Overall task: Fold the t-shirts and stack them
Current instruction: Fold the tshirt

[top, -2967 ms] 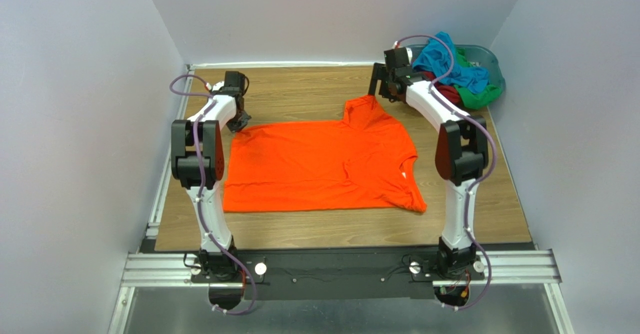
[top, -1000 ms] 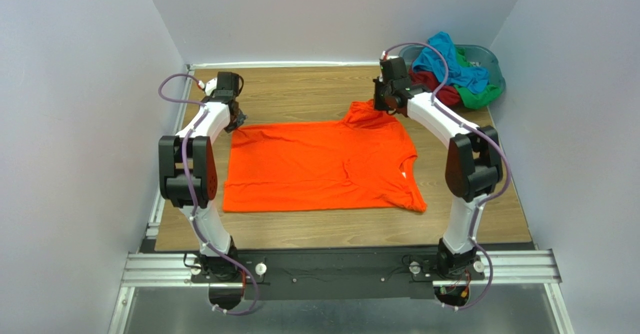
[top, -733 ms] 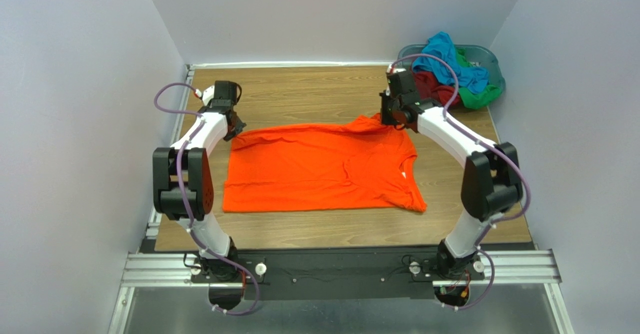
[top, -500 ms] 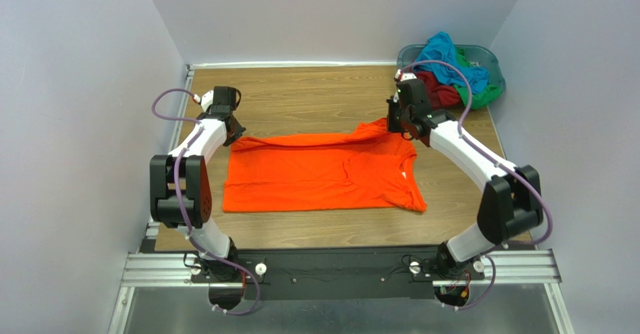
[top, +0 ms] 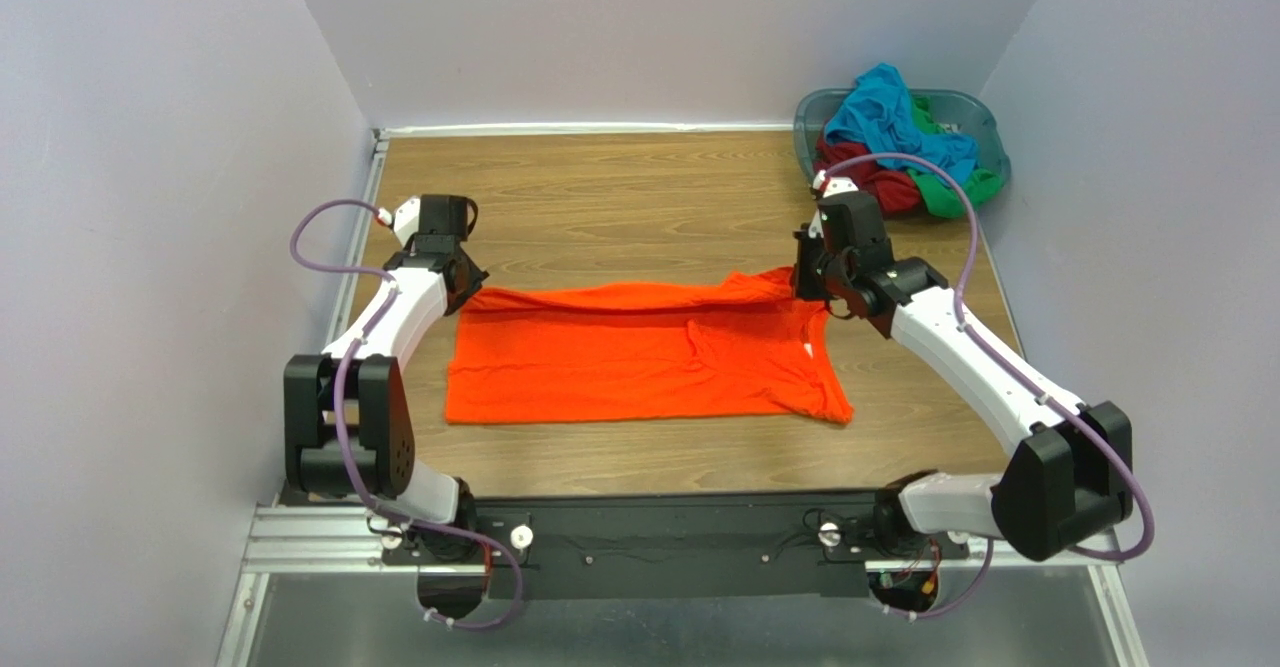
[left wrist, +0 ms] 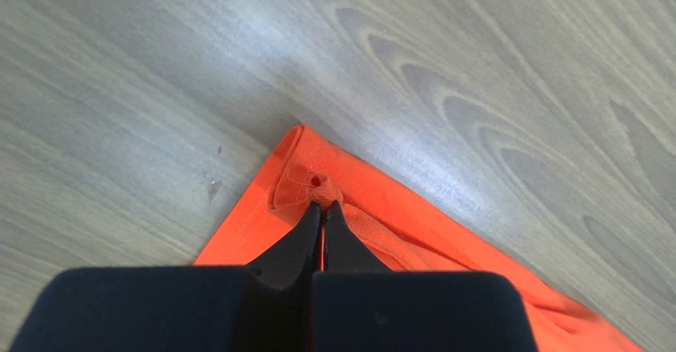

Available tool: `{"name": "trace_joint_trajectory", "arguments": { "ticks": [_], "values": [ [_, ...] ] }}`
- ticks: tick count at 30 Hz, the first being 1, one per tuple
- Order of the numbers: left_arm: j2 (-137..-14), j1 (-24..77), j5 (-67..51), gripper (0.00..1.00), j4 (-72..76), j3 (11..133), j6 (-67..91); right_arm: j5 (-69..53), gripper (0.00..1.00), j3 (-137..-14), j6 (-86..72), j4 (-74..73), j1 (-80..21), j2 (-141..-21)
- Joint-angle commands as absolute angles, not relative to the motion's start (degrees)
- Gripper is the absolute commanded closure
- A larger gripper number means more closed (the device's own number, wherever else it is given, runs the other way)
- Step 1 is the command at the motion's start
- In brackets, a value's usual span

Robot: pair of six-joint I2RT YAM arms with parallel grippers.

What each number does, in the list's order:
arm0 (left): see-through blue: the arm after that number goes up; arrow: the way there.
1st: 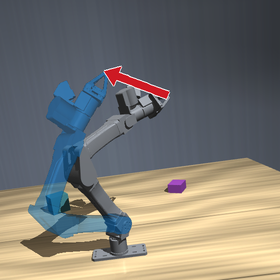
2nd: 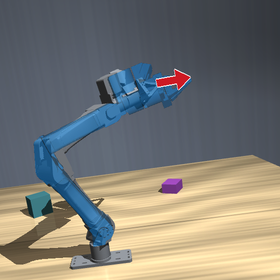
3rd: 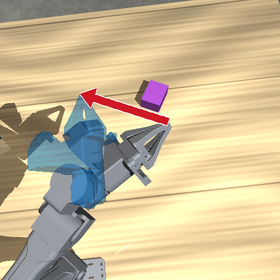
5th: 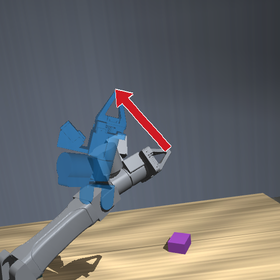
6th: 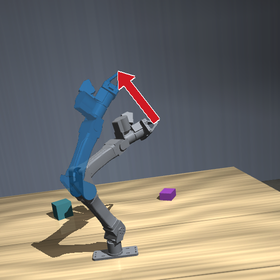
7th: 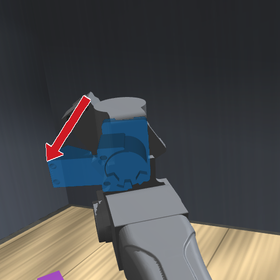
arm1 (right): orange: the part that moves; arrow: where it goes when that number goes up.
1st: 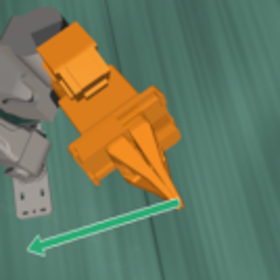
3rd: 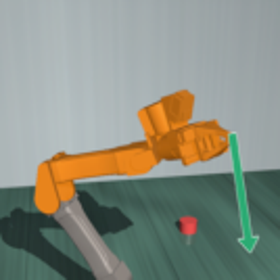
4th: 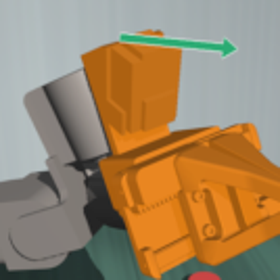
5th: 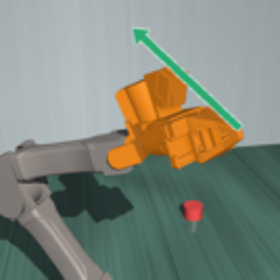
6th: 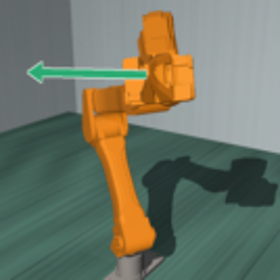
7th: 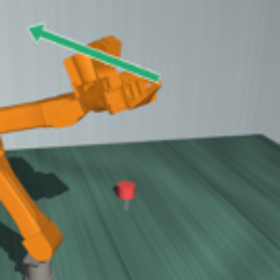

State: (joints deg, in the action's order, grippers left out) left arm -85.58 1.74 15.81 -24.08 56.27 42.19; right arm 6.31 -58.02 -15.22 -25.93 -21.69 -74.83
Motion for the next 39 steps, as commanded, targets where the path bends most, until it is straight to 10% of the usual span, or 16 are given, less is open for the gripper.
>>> {"name": "trace_joint_trajectory", "arguments": {
  "ticks": [1, 31, 34, 37, 38, 39],
  "values": [
    [-82.27, 2.11, 17.57, 1.0, -23.73, 54.14, 43.59, 5.27, 0.99, -55.81, -16.0, -29.44, -22.06, -72.16],
    [-79.54, 2.37, 19.95, 0.98, -23.64, 48.87, 46.49, 0.35, 0.92, -43.16, -28.92, -39.81, -29.18, -62.75],
    [-79.28, 2.37, 20.74, 0.9, -24.6, 48.69, 47.28, -2.54, 0.79, -42.19, -28.57, -39.82, -29.18, -62.67],
    [-78.84, 2.29, 22.67, 0.46, -26.97, 48.6, 48.34, -5.79, 0.52, -41.4, -28.04, -39.81, -29.18, -61.88],
    [-78.23, 2.37, 23.28, 0.02, -28.37, 48.69, 49.04, -8.67, 0.43, -41.22, -27.25, -39.81, -29.27, -61.44],
    [-77.7, 2.29, 24.42, 0.02, -29.0, 48.69, 49.56, -11.4, 0.31, -41.05, -26.81, -39.81, -29.18, -60.57]
  ]
}}
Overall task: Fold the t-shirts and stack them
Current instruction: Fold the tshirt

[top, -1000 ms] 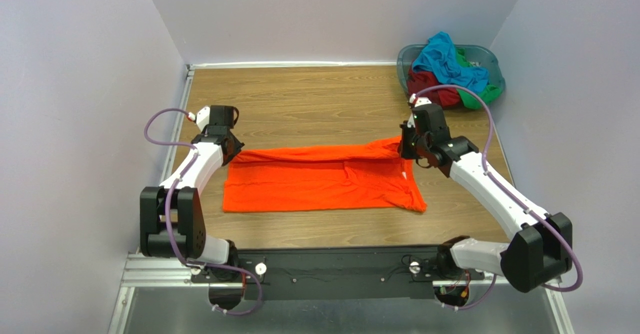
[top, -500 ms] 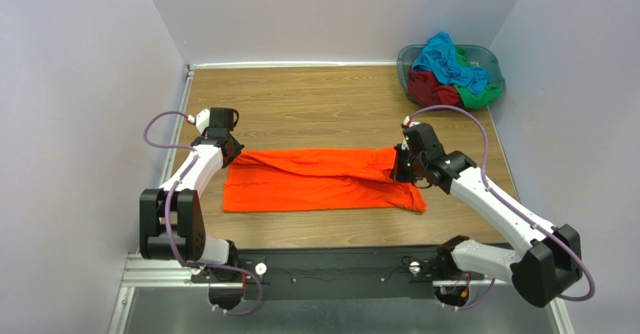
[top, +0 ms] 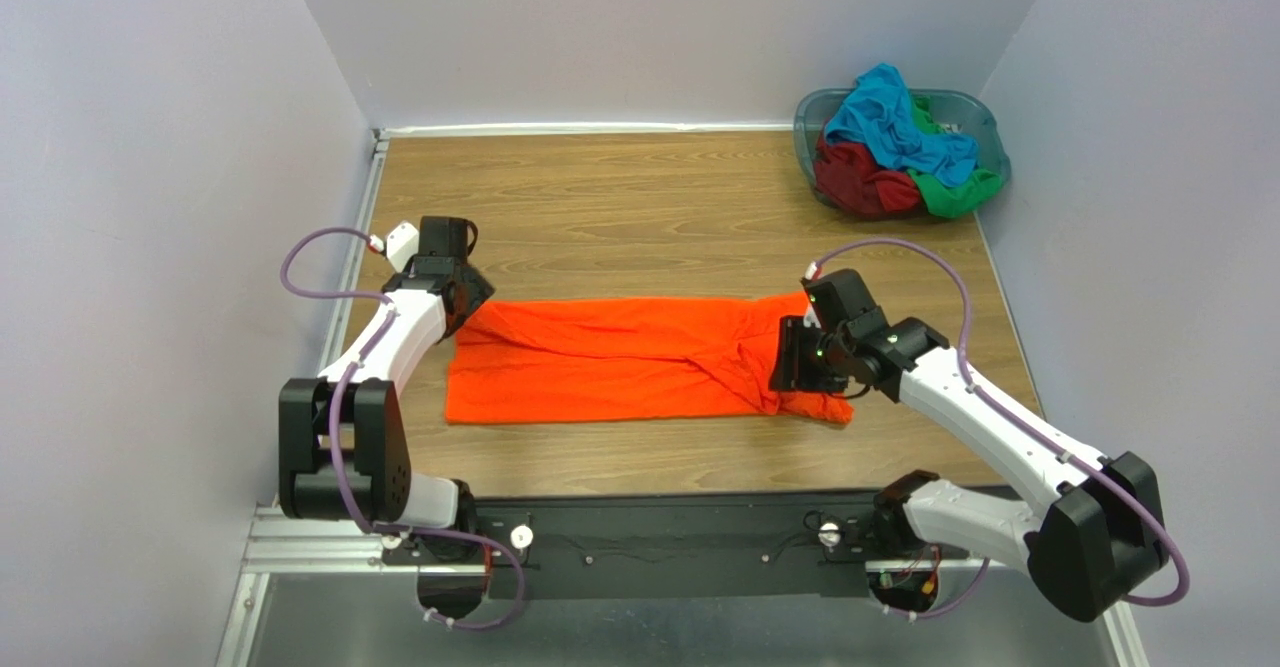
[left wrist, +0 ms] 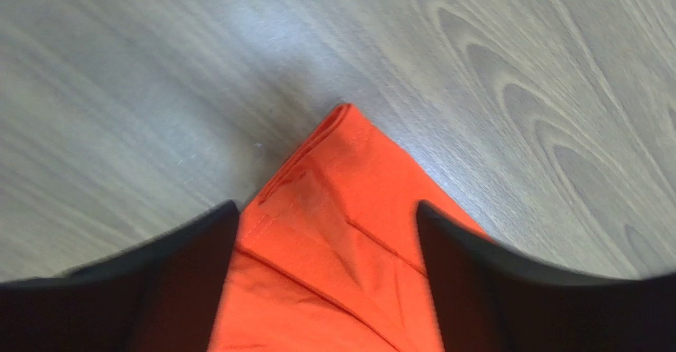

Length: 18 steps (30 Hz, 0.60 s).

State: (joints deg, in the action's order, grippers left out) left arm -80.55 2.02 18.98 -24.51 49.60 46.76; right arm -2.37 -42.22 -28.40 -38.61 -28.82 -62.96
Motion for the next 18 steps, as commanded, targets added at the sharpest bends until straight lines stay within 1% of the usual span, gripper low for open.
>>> {"name": "trace_joint_trajectory", "arguments": {
  "ticks": [1, 2, 6, 10, 16, 18],
  "values": [
    [-77.17, 2.29, 24.87, 0.02, -29.44, 48.69, 49.92, -11.43, 0.2, -41.04, -26.37, -39.9, -29.27, -60.56],
    [-75.69, 2.29, 25.05, 0.02, -30.14, 48.69, 50.27, -12.73, 0.01, -41.22, -25.76, -39.9, -29.27, -59.51],
    [-72.08, 2.29, 24.79, 0.02, -31.02, 50.36, 51.24, -11.52, 0.0, -43.5, -25.31, -39.81, -29.18, -58.53],
    [-70.75, 2.29, 21.54, 0.02, -30.24, 52.38, 49.31, -8.09, 0.0, -47.63, -24.78, -39.38, -29.18, -61.51],
    [-73.65, 3.86, 13.99, 0.02, -23.47, 50.89, 47.55, -7.73, 0.0, -52.02, -23.03, -34.29, -29.27, -72.48],
    [-76.02, 5.61, 13.45, 0.02, -21.8, 50.98, 46.94, -6.95, 0.0, -53.43, -21.71, -32.61, -29.18, -76.0]
  ]
}}
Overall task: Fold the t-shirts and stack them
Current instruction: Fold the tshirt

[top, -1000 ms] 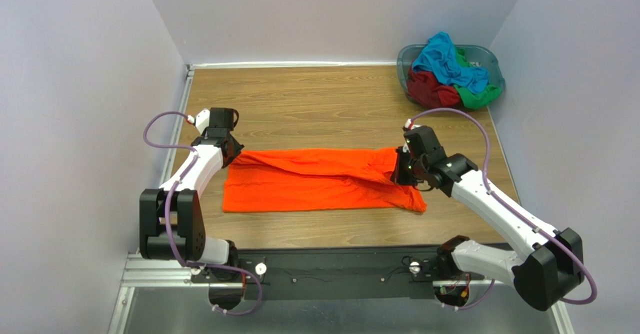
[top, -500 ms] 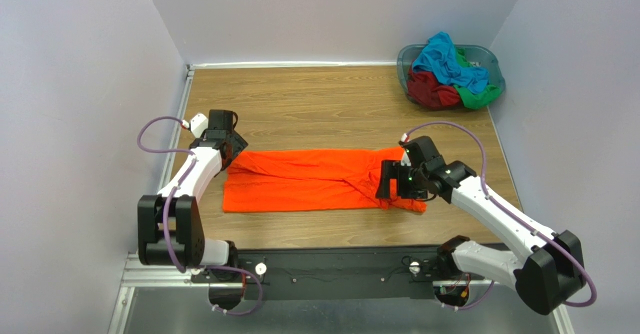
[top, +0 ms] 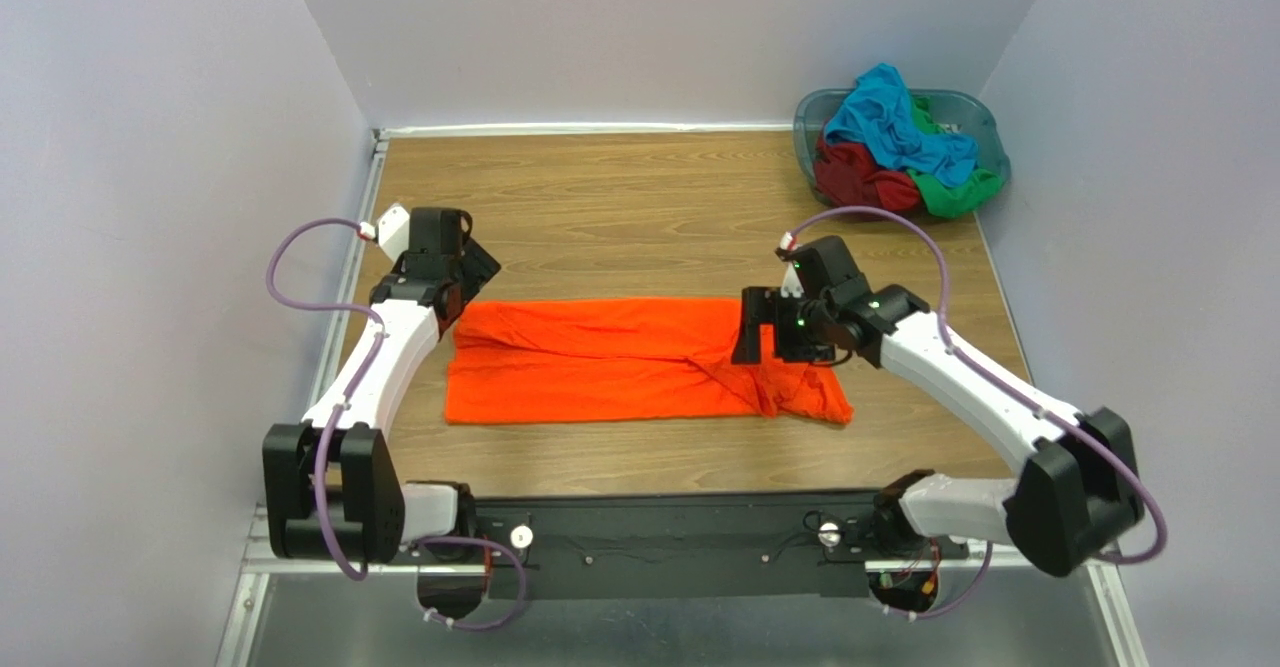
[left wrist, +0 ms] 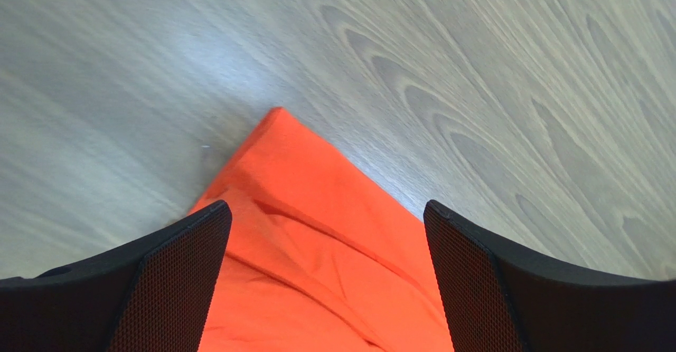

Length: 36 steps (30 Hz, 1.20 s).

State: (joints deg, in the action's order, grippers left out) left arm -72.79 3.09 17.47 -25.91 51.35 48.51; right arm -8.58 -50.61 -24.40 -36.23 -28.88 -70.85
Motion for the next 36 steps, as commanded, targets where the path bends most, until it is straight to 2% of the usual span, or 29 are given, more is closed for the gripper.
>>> {"name": "trace_joint_trajectory", "arguments": {
  "ticks": [1, 7, 13, 24, 36],
  "values": [
    [-76.81, 6.15, 13.27, 0.02, -20.67, 50.98, 46.67, -5.73, 0.0, -53.87, -20.93, -32.09, -29.27, -76.9],
    [-83.23, 7.12, 8.62, 0.02, -15.91, 48.69, 45.35, -7.29, 0.0, -55.11, -17.41, -28.57, -29.18, -84.19],
    [-86.31, 6.51, 10.63, 0.02, -15.82, 46.94, 44.3, -9.22, 0.0, -53.7, -15.65, -26.2, -29.18, -88.15],
    [-83.94, 4.48, 15.82, 0.02, -18.1, 45.62, 44.12, -21.79, 0.0, -49.57, -12.92, -23.73, -30.23, -86.66],
    [-85.17, 3.87, 17.49, 0.02, -18.54, 45.44, 44.47, -21.71, 0.0, -49.31, -13.71, -23.12, -35.24, -83.76]
  ]
}}
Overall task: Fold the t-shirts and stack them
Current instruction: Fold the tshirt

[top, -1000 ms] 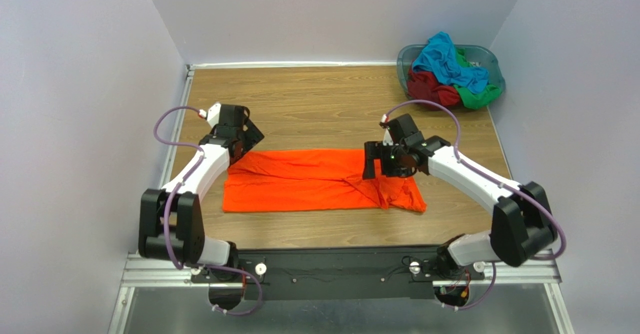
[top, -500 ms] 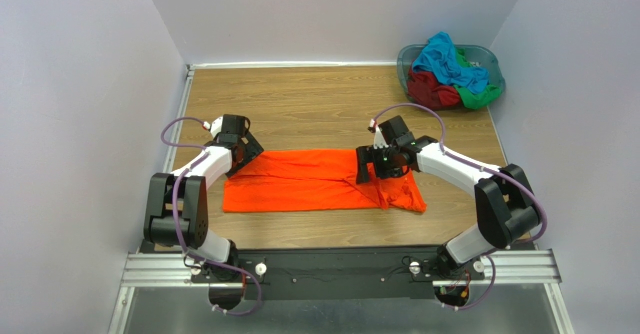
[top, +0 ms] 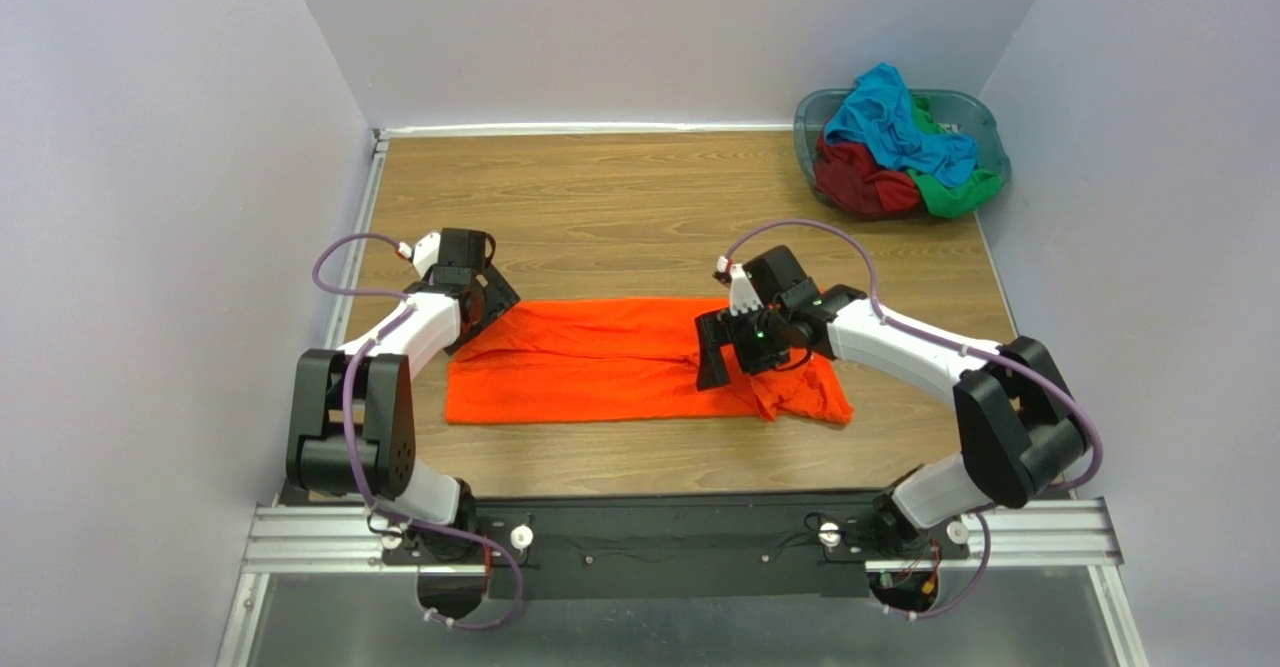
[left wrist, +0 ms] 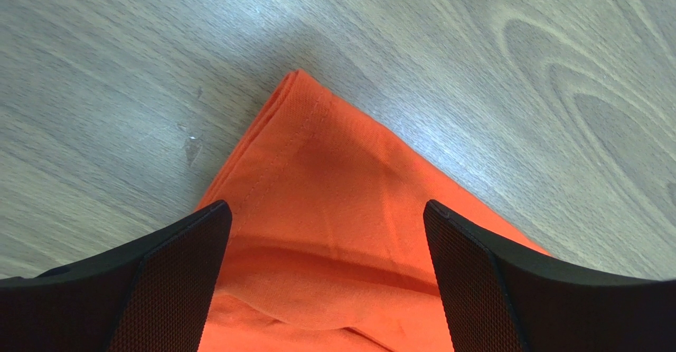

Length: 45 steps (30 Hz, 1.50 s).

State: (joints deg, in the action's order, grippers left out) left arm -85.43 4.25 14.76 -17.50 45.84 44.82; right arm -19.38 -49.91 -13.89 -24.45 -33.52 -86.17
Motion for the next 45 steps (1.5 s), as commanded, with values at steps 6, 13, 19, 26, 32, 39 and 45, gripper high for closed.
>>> {"name": "trace_joint_trajectory", "arguments": {
  "ticks": [6, 13, 19, 26, 32, 39, 45],
  "values": [
    [-84.73, 3.87, 17.4, 0.02, -18.72, 46.14, 44.47, -22.5, 0.0, -49.3, -14.32, -22.76, -39.27, -84.99],
    [-83.32, 3.87, 17.58, 0.02, -19.25, 46.32, 44.65, -20.57, 0.0, -51.76, -17.4, -22.41, -47.8, -86.84],
    [-82.97, 3.87, 17.67, 0.02, -19.86, 46.49, 44.65, -14.07, 0.0, -52.12, -21.0, -22.67, -50.54, -85.87],
    [-82.18, 3.87, 18.02, 0.02, -20.21, 46.76, 44.74, -0.45, 0.0, -53.96, -24.25, -27.15, -50.45, -84.46],
    [-81.83, 3.87, 18.28, 0.02, -20.48, 46.76, 45.0, 8.6, 0.0, -53.88, -28.38, -30.76, -50.45, -80.43],
    [-81.65, 3.87, 17.58, 0.02, -19.78, 45.79, 45.18, 13.38, 0.0, -51.16, -35.49, -36.56, -42.83, -74.19],
    [-82.26, 3.87, 17.14, 0.02, -18.81, 44.91, 45.0, 6.78, 0.01, -46.94, -39.98, -37.09, -36.05, -73.21]
  ]
}}
